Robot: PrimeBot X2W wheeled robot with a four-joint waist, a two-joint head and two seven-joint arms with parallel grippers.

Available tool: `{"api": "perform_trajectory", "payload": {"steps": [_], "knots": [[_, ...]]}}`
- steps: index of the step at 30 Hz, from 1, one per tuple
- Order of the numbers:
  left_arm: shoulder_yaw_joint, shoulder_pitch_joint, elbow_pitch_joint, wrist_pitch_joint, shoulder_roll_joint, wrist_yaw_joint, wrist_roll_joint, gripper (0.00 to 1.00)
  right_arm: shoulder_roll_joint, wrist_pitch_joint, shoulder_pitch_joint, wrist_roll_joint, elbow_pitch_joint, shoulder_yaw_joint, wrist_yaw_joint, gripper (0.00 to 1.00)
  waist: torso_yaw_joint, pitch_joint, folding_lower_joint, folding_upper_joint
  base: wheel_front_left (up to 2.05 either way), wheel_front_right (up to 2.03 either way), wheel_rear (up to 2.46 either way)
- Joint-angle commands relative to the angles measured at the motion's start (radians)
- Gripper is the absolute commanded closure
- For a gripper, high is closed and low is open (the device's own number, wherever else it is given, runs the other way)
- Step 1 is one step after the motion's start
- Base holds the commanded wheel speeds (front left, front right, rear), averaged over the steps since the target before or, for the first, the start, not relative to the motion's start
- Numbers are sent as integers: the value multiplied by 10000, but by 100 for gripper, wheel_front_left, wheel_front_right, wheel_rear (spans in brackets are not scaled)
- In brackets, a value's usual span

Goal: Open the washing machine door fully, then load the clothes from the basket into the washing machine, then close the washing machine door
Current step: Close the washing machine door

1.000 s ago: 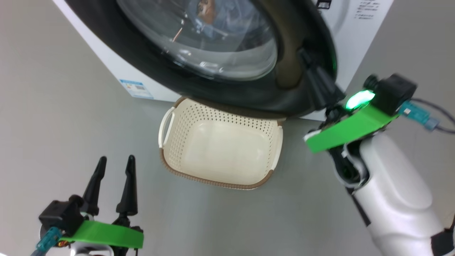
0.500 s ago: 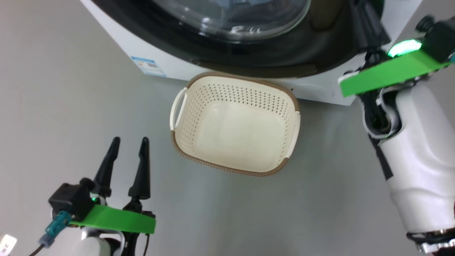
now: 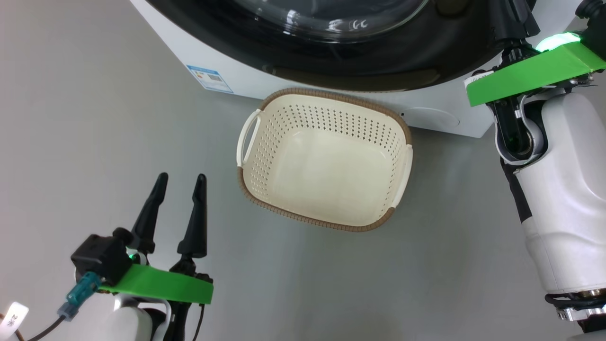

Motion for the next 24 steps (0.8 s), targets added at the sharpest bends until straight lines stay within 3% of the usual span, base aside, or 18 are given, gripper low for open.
{"api": "perform_trajectory", "payload": {"steps": [1,4,6,8,10,24], "knots": [[341,-109,-113,-63,282,-16,-73,0,95,-48,-32,-61,-270,214,-42,100,-66,-141,0,-1,0,0,0],[391,-45,8,-63,334,-16,-46,0,117,-48,405,-16,-334,494,-42,100,-166,-342,0,-1,0,0,0],[446,11,94,-63,378,-16,-25,0,143,-48,748,17,-382,641,-42,83,-256,-497,0,-1,0,0,0],[525,81,182,-63,429,-16,-24,0,189,-48,1104,40,-437,739,-42,54,-366,-660,0,-1,0,0,0],[641,169,297,-63,477,-16,-47,0,259,-48,1468,45,-463,868,-42,1,-493,-822,0,-1,0,0,0],[842,590,1123,-63,1083,-16,-202,0,379,-48,3793,70,-691,1280,-42,0,-1430,-1894,0,-1,0,0,0]]}}
